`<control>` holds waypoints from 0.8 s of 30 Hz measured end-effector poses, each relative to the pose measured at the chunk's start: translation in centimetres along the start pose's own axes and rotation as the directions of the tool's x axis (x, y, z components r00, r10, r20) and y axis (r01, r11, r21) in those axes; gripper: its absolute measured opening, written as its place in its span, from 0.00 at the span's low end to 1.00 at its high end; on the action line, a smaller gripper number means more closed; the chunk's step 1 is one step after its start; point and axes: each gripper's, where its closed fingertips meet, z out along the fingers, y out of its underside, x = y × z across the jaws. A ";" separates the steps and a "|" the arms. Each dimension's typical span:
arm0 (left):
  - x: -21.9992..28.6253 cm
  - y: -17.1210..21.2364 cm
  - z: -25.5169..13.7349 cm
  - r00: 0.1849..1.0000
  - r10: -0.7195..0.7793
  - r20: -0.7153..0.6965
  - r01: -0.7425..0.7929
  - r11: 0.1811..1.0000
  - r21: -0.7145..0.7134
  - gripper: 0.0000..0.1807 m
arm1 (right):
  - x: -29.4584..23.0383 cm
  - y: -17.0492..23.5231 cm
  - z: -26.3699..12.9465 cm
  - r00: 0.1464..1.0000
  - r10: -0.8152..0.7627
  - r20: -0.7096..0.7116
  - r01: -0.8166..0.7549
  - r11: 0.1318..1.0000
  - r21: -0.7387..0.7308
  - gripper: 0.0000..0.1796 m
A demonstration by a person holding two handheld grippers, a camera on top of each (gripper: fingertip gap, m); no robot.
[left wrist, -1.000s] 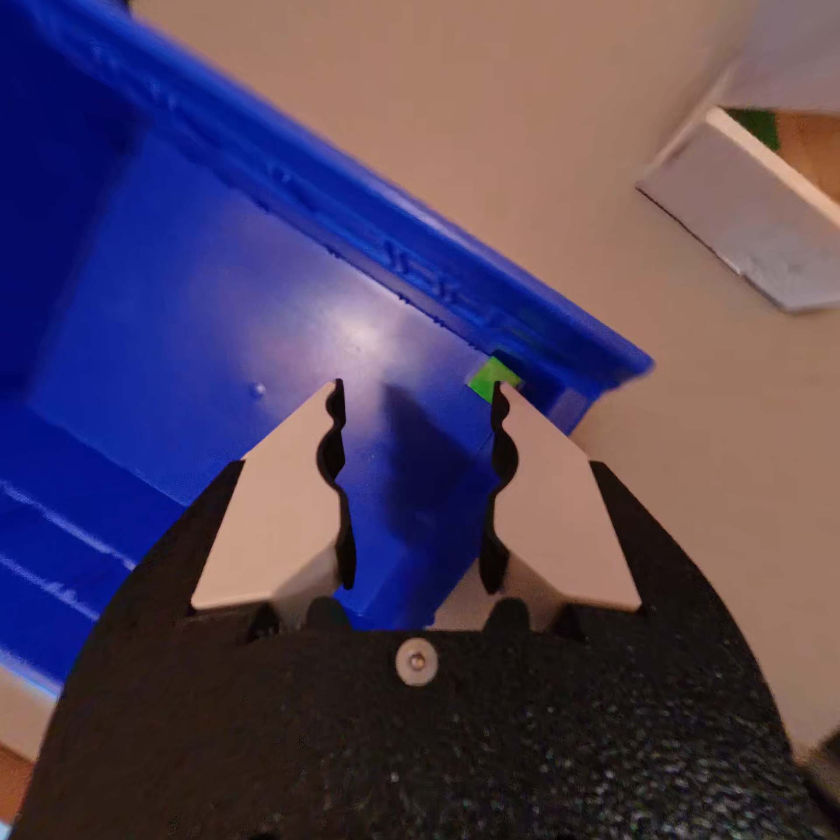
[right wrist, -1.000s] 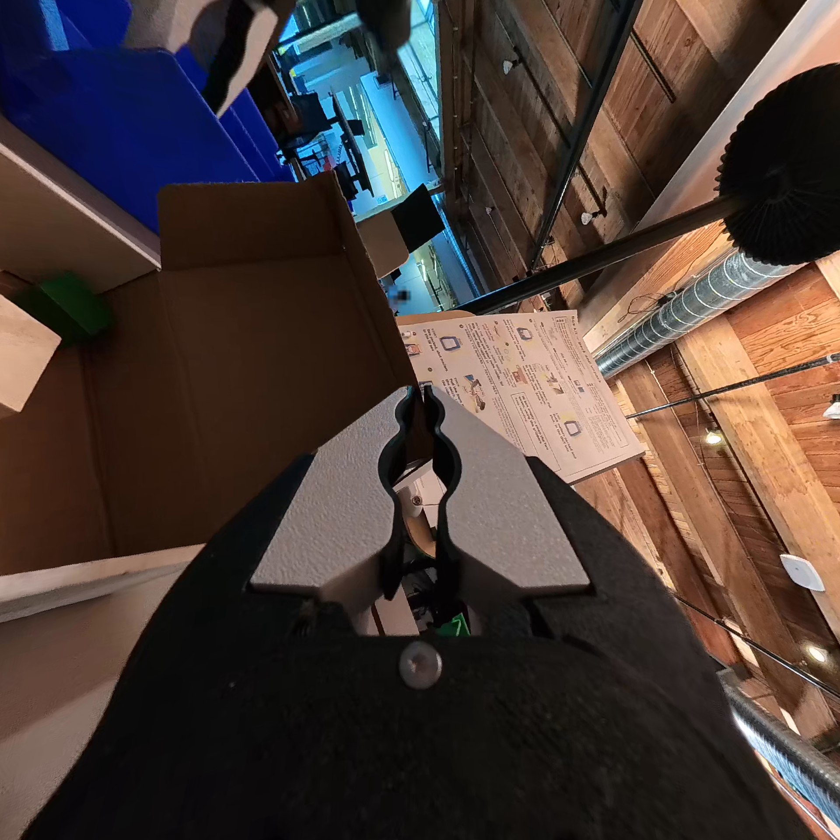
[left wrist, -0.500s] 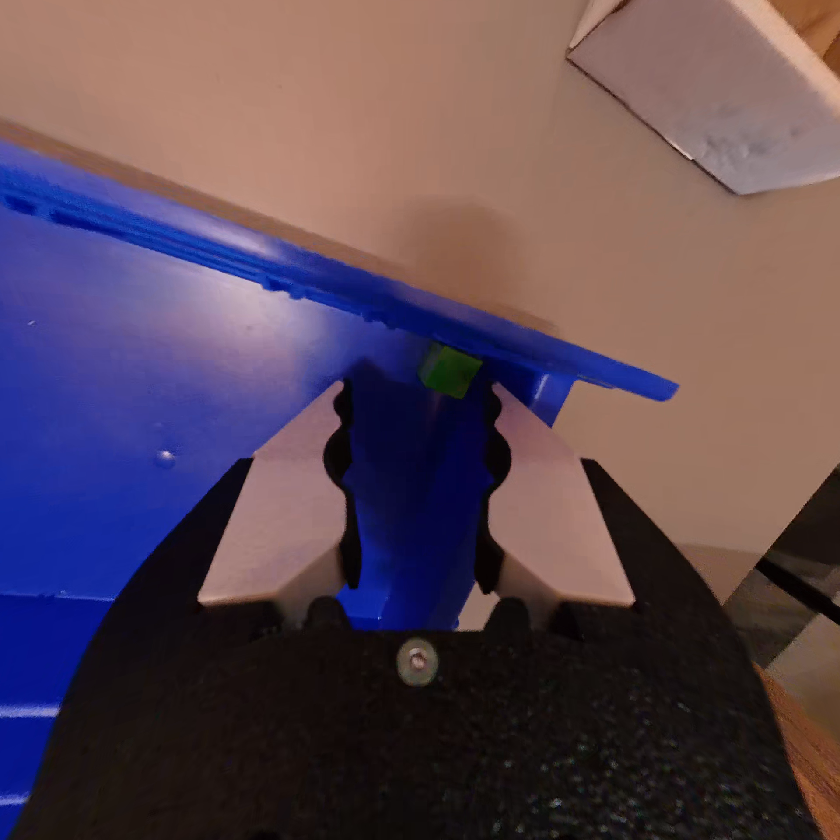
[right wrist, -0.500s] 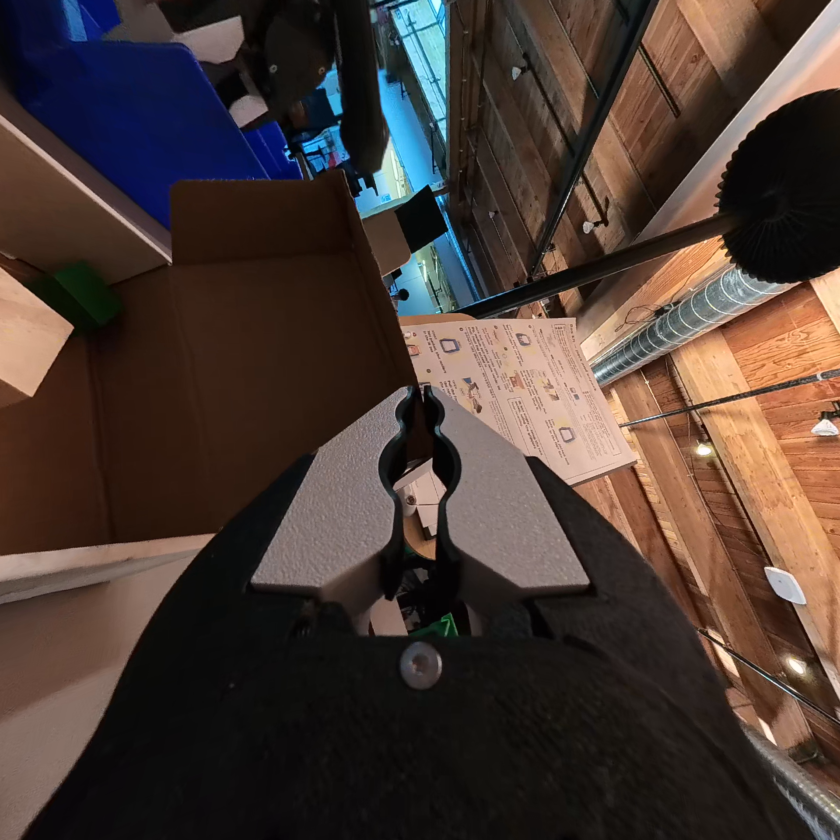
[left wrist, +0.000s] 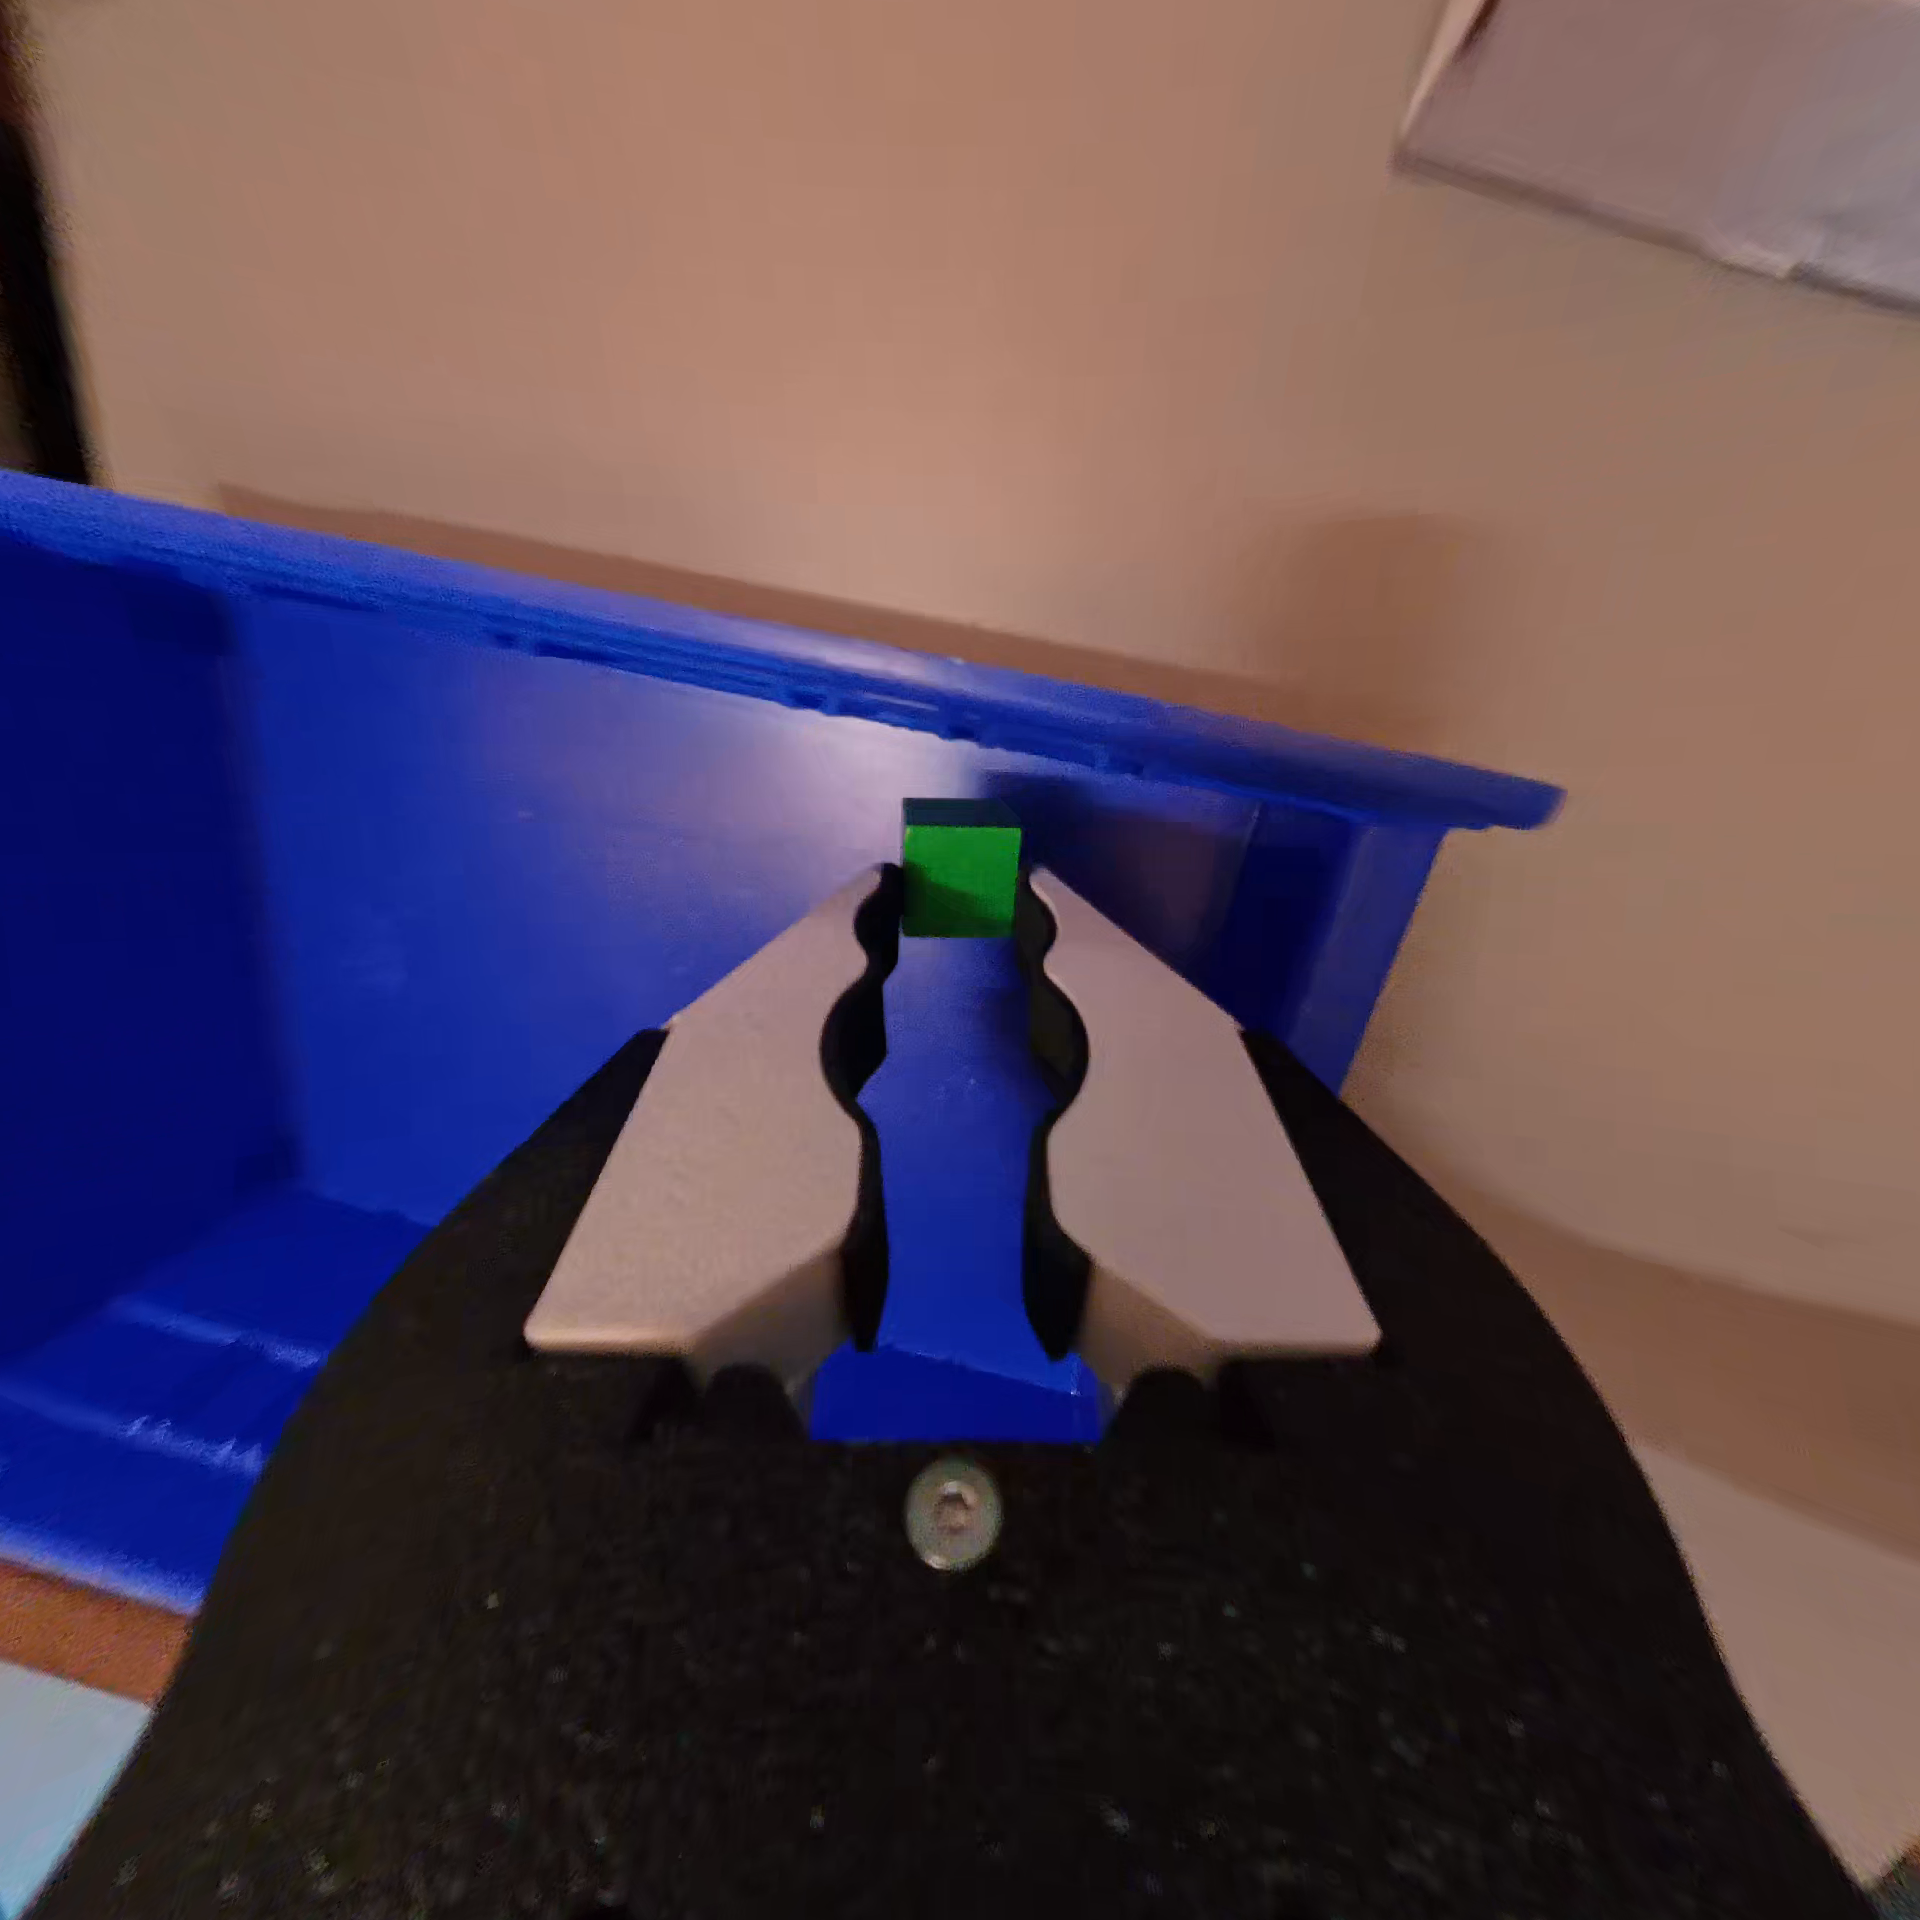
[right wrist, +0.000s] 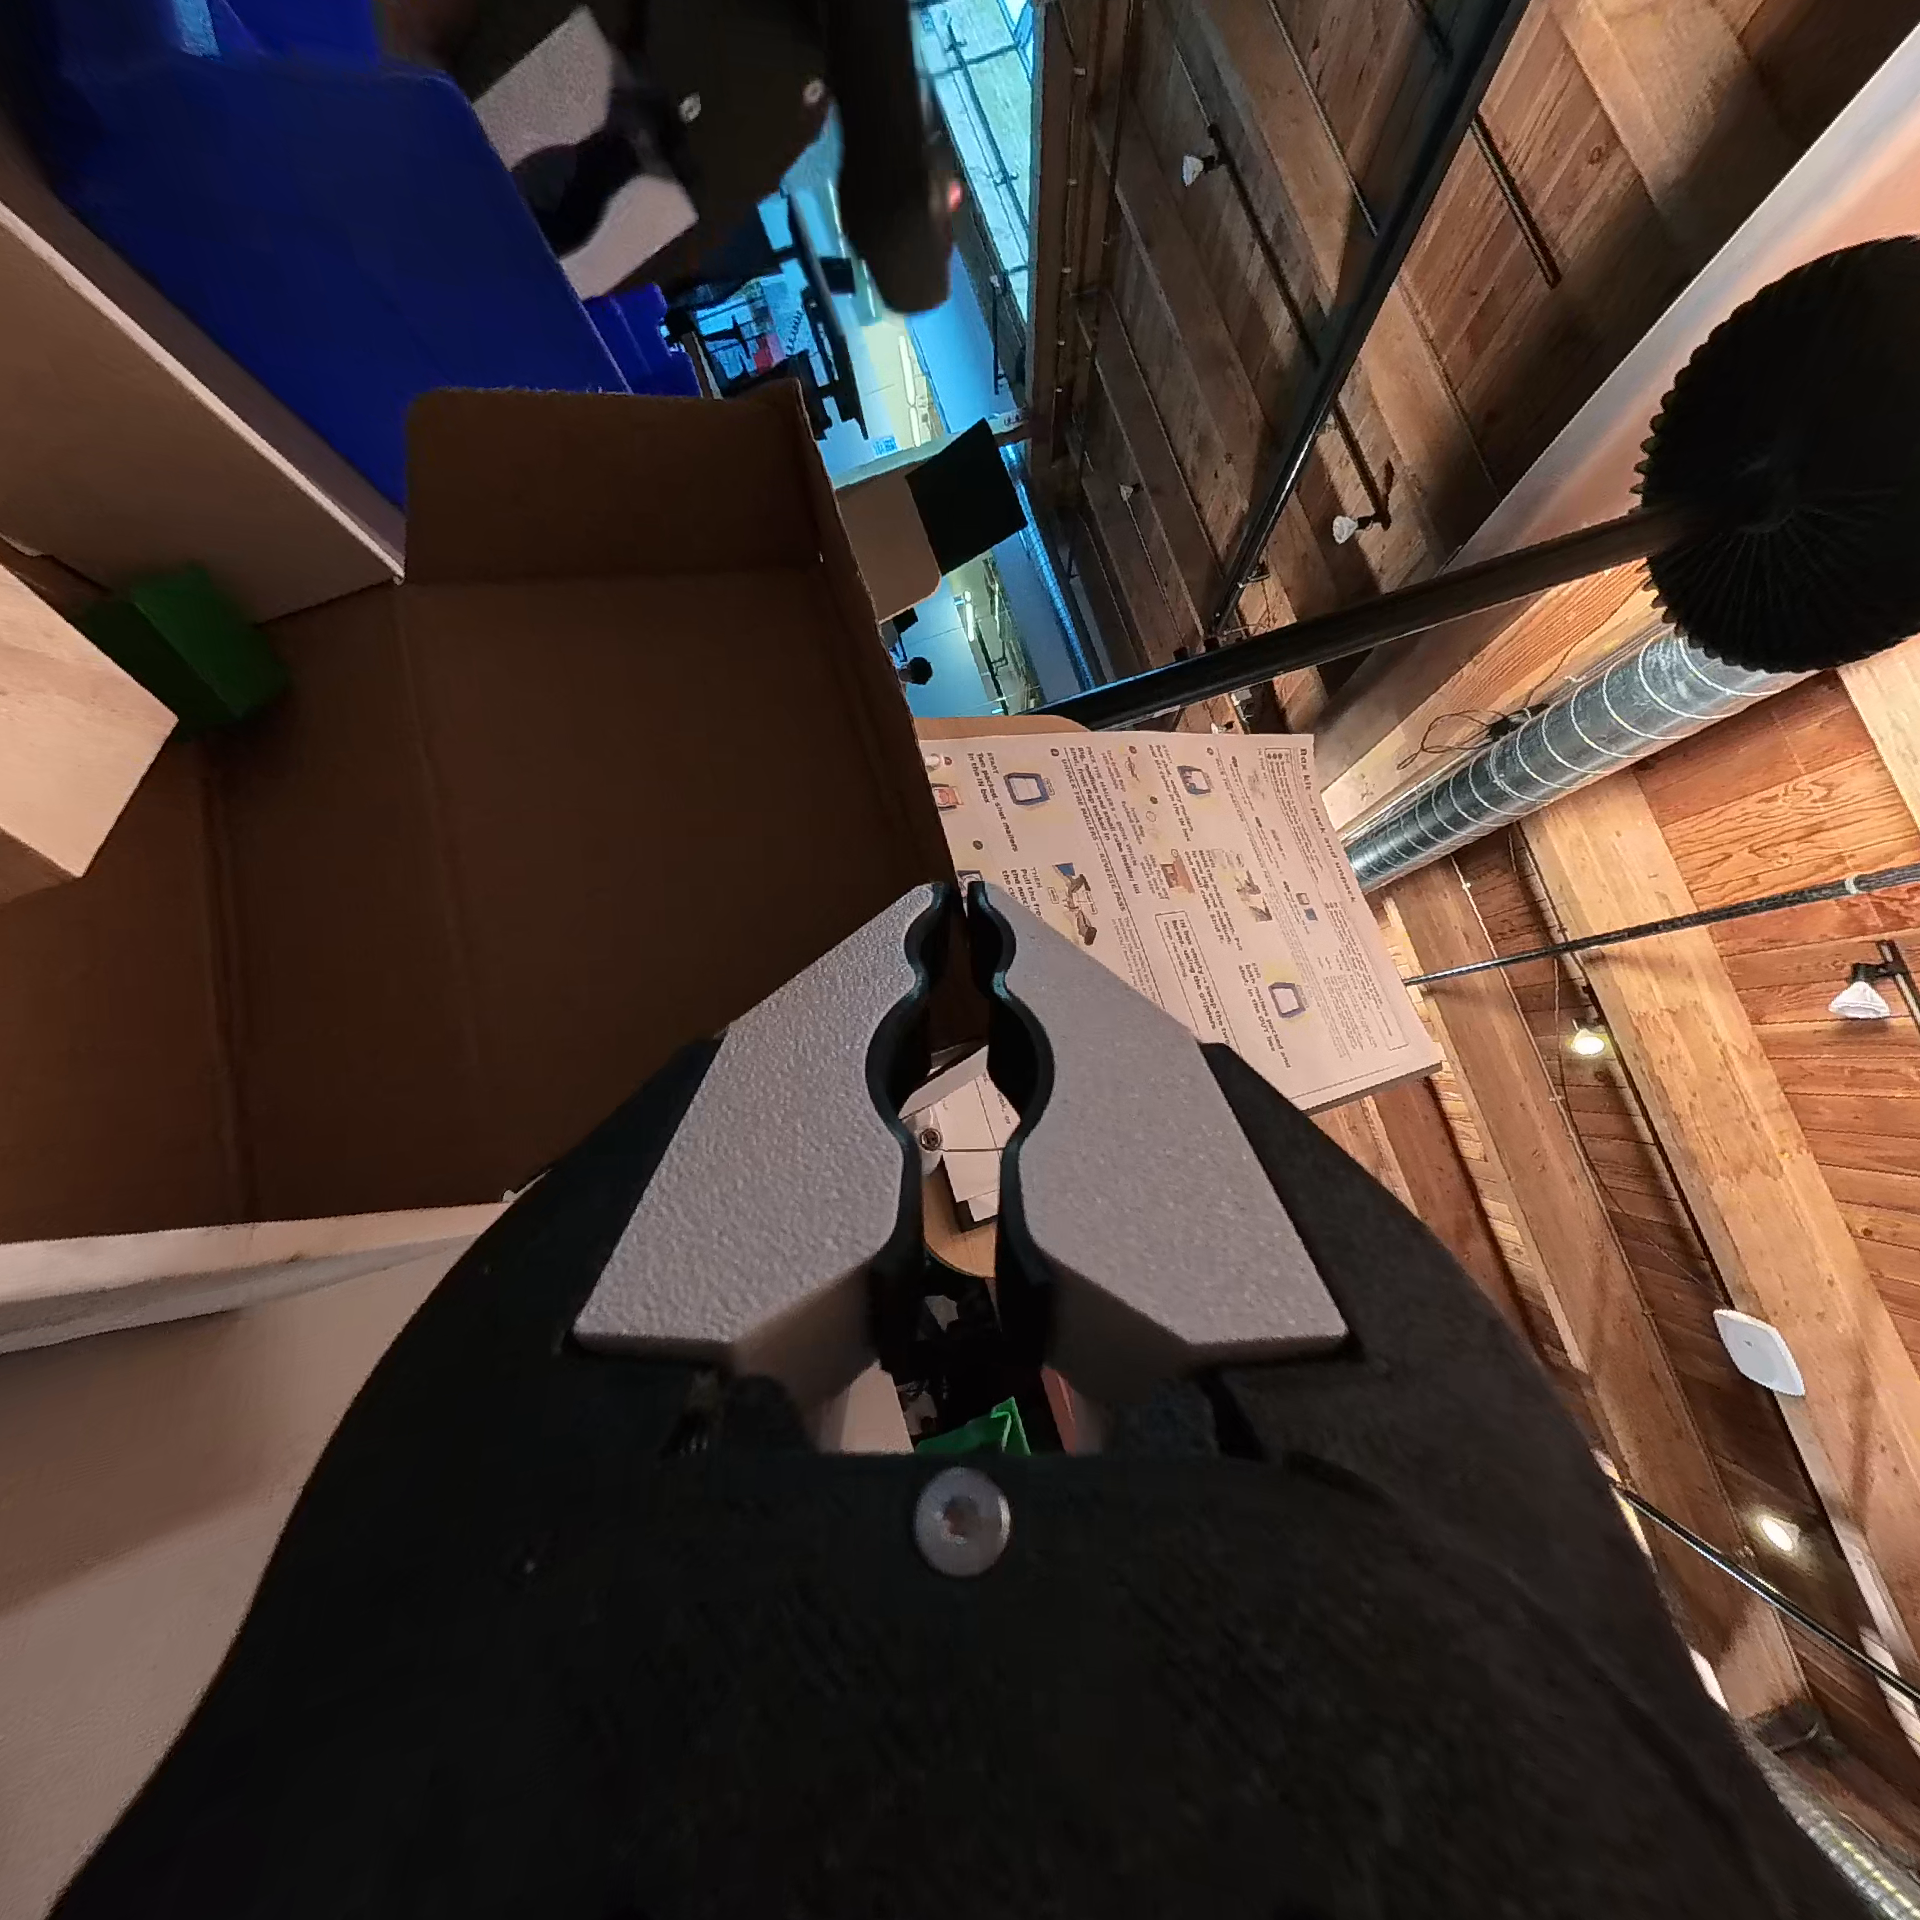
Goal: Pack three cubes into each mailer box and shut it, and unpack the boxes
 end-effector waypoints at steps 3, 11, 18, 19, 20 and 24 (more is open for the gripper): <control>0.1 -1.8 -3.9 0.997 -0.027 0.073 0.019 0.993 0.115 0.10 | 0.1 -0.1 0.0 1.000 0.011 -0.003 -0.011 1.000 0.004 0.00; 10.6 -10.7 -11.7 0.997 0.016 0.077 -0.052 0.870 0.491 0.10 | 0.7 -0.4 -0.1 0.999 0.047 -0.019 -0.047 0.999 0.013 0.01; 14.1 -16.5 -4.9 0.960 -0.187 0.207 0.049 0.843 0.536 0.10 | 1.6 -1.3 0.0 0.986 0.160 -0.040 -0.158 0.987 0.037 0.01; 13.4 -16.5 -3.9 0.942 -0.242 0.234 0.084 0.843 0.531 0.16 | 1.7 -1.4 0.0 0.981 0.186 -0.046 -0.185 0.982 0.041 0.02; 13.1 -16.2 -2.9 0.927 -0.271 0.260 0.109 0.857 0.504 0.21 | 1.8 -1.6 0.0 0.977 0.209 -0.045 -0.207 0.977 0.044 0.01; 12.3 -15.3 -2.8 0.868 -0.364 0.337 0.152 0.842 0.518 0.27 | 1.9 -1.9 0.0 0.976 0.213 -0.052 -0.210 0.976 0.062 0.02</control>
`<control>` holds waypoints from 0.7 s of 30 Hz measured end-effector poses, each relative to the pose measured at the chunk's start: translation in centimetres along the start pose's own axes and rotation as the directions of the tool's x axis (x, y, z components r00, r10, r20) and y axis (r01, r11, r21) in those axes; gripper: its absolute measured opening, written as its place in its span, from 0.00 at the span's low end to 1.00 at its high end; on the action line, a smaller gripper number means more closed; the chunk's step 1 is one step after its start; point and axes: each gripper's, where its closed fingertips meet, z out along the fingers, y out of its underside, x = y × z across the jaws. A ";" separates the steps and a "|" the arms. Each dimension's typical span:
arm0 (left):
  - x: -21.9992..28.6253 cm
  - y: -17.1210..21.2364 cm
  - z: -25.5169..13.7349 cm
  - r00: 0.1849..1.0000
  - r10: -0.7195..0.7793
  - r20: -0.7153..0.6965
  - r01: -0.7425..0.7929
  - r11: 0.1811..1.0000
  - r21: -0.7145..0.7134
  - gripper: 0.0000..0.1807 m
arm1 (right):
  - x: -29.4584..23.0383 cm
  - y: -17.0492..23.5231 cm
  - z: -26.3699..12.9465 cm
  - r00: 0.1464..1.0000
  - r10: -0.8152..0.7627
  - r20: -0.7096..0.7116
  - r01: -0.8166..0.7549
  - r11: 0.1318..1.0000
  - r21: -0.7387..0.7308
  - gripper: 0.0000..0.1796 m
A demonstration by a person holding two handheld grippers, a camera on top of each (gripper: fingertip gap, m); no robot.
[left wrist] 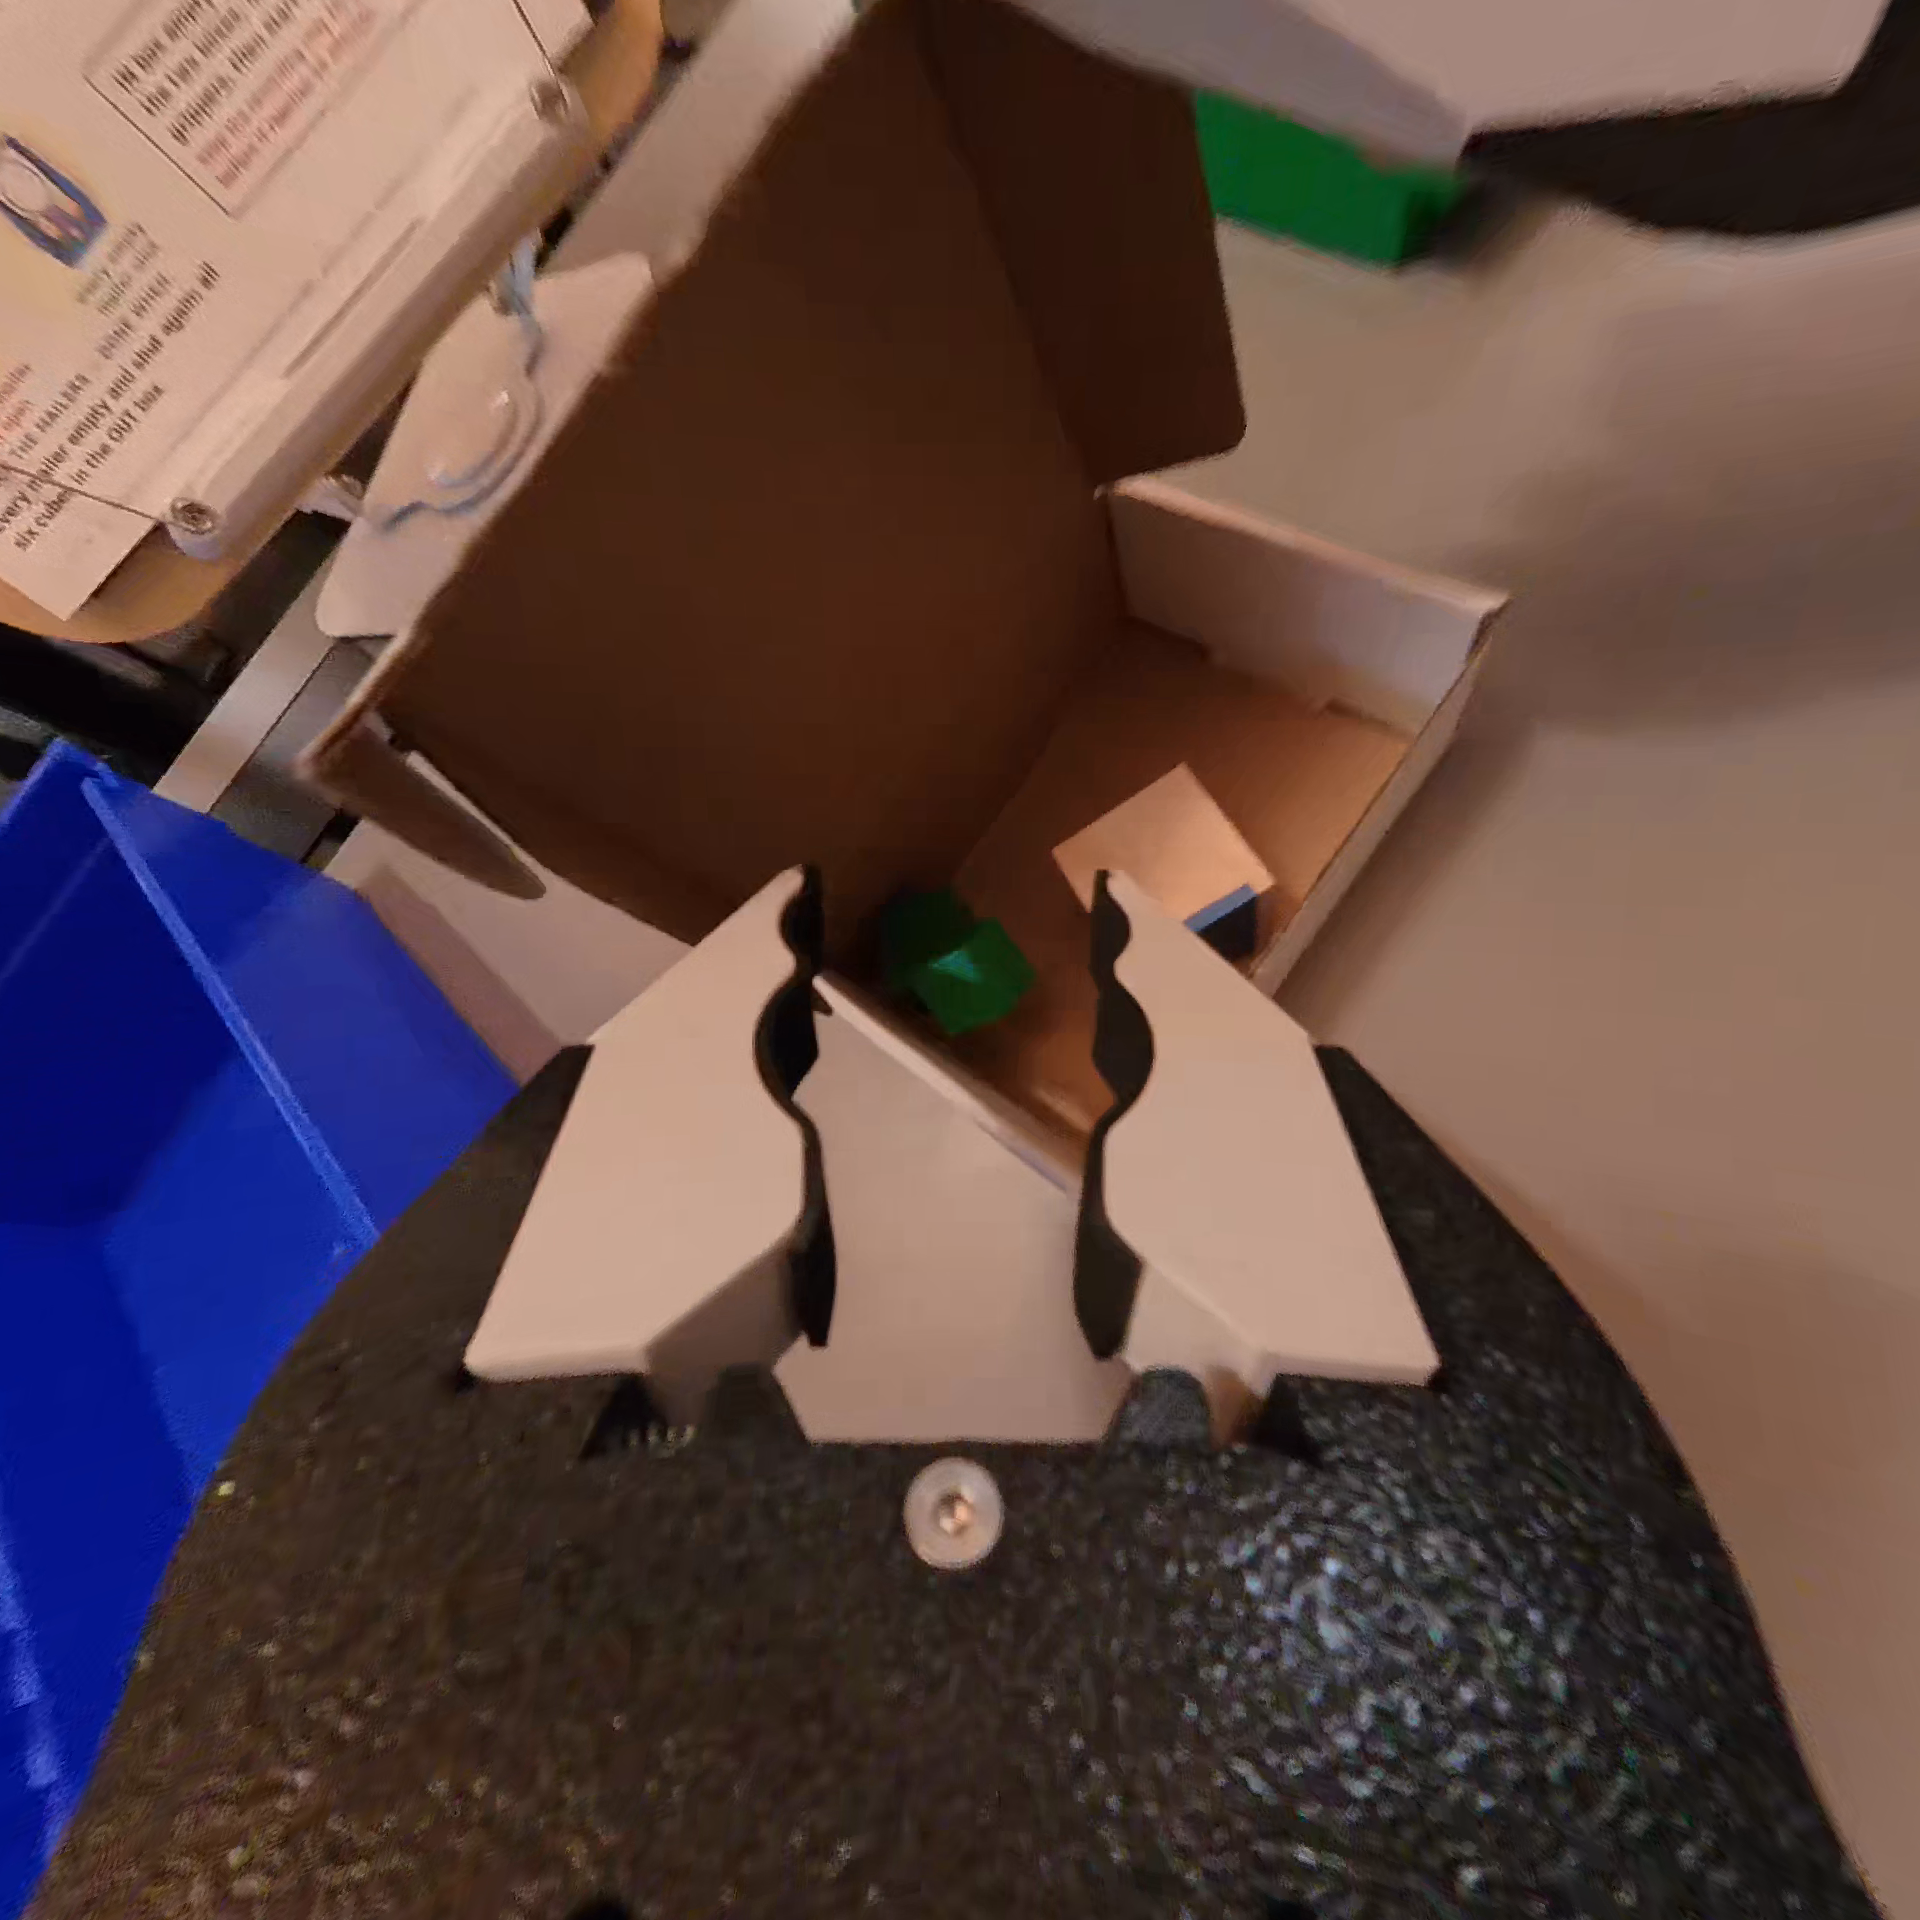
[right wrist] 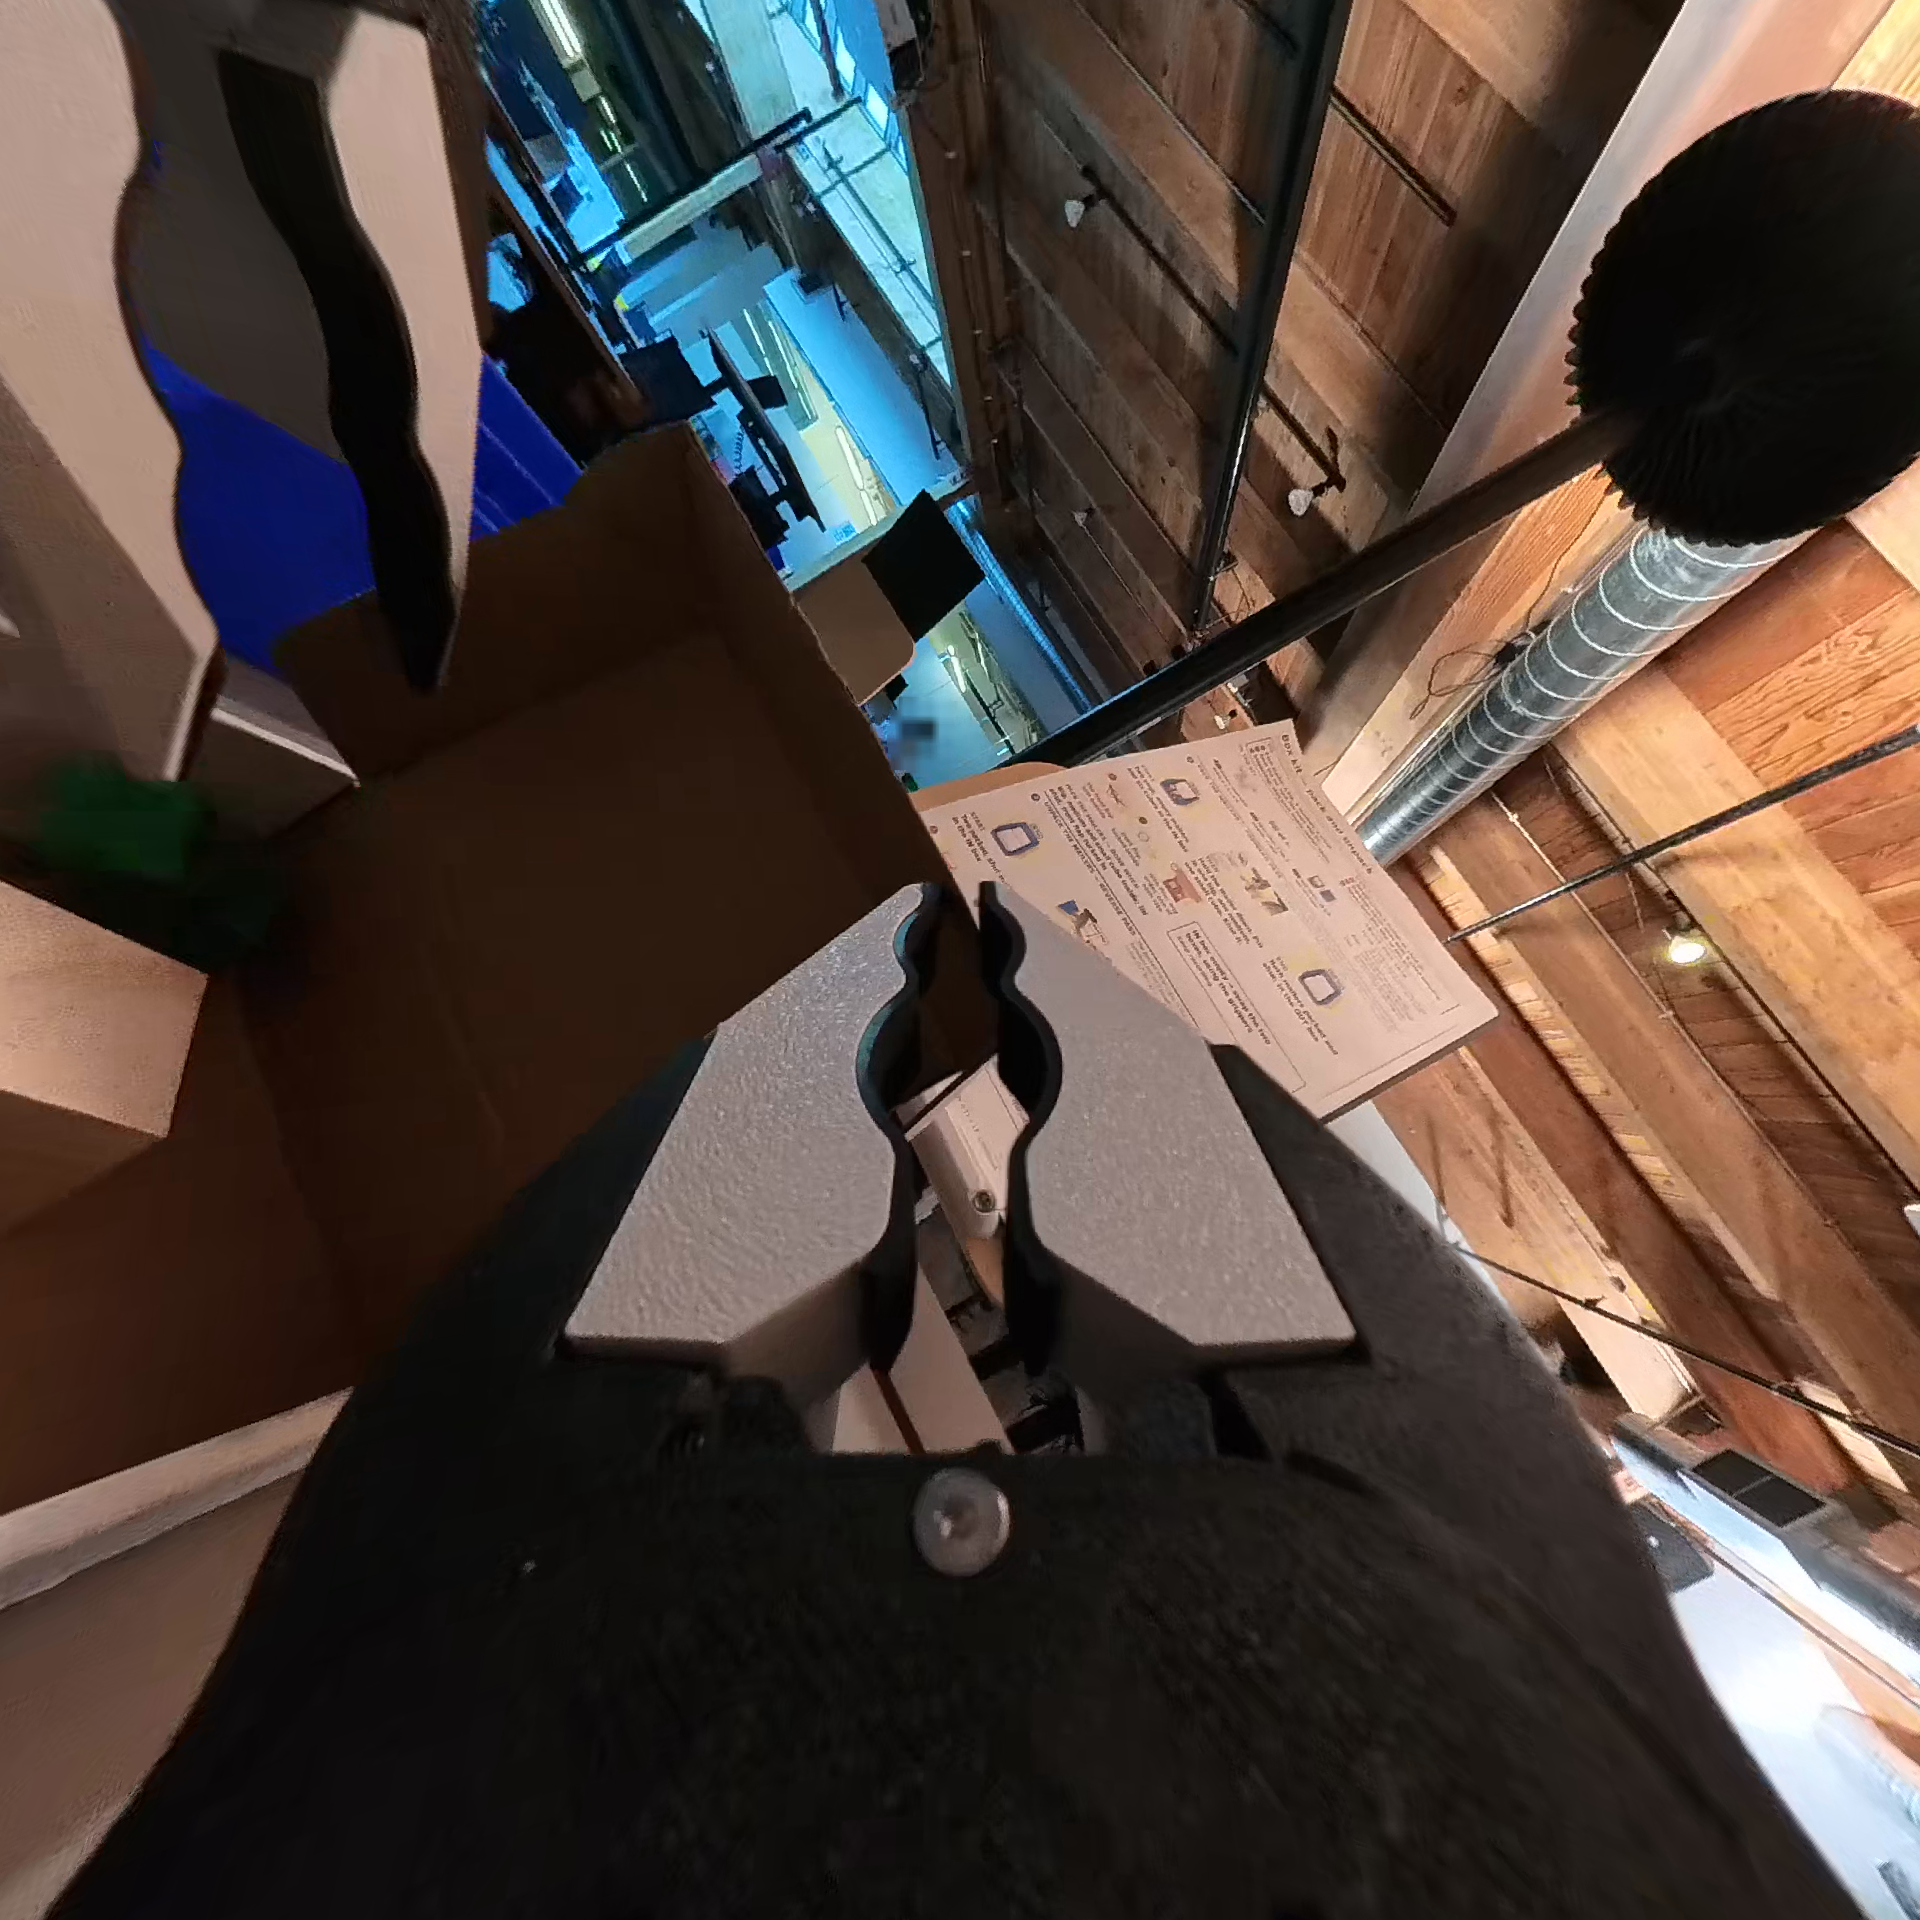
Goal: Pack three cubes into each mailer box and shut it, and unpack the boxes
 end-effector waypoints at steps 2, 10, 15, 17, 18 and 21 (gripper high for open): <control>-0.5 -0.7 -1.1 0.996 -0.087 0.004 0.086 0.993 0.076 0.21 | 0.1 0.1 -0.1 0.999 0.039 0.006 -0.039 0.999 -0.012 0.11; -5.7 0.3 -2.8 0.901 -0.396 0.175 0.363 0.911 0.195 0.12 | 2.5 1.8 -2.0 0.878 0.451 -0.160 -0.477 0.854 -0.210 0.30; -5.6 -0.4 -1.7 0.889 -0.417 0.188 0.372 0.899 0.233 0.05 | -1.5 3.8 -4.4 0.604 0.775 -0.186 -0.790 0.551 -0.267 0.09; -5.4 -0.4 -1.2 0.894 -0.398 0.207 0.353 0.908 0.224 0.04 | -3.1 4.1 -4.3 0.598 0.789 -0.142 -0.784 0.539 -0.308 0.04; -5.5 -0.4 -1.0 0.890 -0.395 0.226 0.348 0.911 0.221 0.04 | -3.6 4.3 -4.1 0.607 0.784 -0.132 -0.771 0.540 -0.338 0.04; -5.5 -0.7 -0.7 0.879 -0.403 0.255 0.344 0.906 0.247 0.04 | -3.4 4.3 -2.9 0.641 0.755 -0.136 -0.743 0.565 -0.359 0.11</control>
